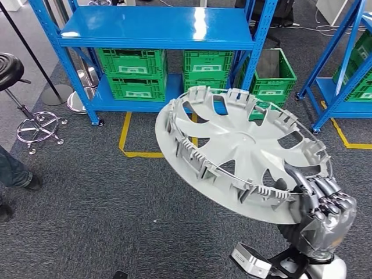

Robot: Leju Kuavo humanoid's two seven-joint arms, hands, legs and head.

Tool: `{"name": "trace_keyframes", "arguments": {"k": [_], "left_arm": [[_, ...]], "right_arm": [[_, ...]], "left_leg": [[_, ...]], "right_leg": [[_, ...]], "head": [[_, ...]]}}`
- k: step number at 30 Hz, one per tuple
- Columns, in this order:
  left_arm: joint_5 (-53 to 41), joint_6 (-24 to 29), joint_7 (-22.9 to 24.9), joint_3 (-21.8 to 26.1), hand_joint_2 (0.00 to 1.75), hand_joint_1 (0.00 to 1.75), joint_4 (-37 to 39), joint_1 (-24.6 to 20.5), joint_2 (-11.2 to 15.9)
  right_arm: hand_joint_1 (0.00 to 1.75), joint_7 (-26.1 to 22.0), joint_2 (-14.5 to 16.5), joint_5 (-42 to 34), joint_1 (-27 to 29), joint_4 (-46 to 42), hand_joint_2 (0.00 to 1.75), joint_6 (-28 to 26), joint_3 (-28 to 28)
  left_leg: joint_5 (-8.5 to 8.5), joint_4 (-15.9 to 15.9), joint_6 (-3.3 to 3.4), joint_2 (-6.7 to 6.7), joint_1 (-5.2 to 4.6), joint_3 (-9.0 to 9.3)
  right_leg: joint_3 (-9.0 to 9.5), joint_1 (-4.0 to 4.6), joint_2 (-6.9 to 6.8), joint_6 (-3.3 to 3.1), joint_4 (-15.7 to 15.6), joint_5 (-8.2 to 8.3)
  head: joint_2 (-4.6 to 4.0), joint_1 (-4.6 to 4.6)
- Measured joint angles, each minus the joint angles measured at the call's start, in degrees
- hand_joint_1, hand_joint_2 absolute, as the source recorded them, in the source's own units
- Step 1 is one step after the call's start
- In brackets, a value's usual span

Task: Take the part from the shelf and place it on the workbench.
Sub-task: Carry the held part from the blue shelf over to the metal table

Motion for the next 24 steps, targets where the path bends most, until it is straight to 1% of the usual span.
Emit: {"name": "trace_keyframes", "arguments": {"k": [7,11,24], "left_arm": [[-0.37,-0.02,-0.23,-0.08,0.00,0.00,0.00,-0.11,-0.02],[-0.40,-0.08,-0.28,-0.10,0.00,0.00,0.00,-0.14,-0.02],[-0.42,-0.52,-0.54,-0.10,0.00,0.00,0.00,-0.28,-0.07]], "right_arm": [[1.75,-0.01,-0.03,2.18,-0.50,-8.22,1.75,0.00,1.02],[1.75,-0.13,-0.13,2.54,-0.55,-11.40,1.75,0.00,1.75],[1.75,-0.17,-0.26,4.15,-0.54,-13.37,1.75,0.00,2.79]], "left_leg": [[0.00,0.00,0.00,0.00,0.00,0.00],[0.00,0.00,0.00,0.00,0.00,0.01],[0.00,0.00,0.00,0.00,0.00,0.02]], "right_leg": [[0.00,0.00,0.00,0.00,0.00,0.00],[0.00,0.00,0.00,0.00,0.00,0.00],[0.01,0.00,0.01,0.00,0.00,0.00]], "head": [[0.00,-0.01],[0.00,-0.01],[0.00,-0.01]]}}
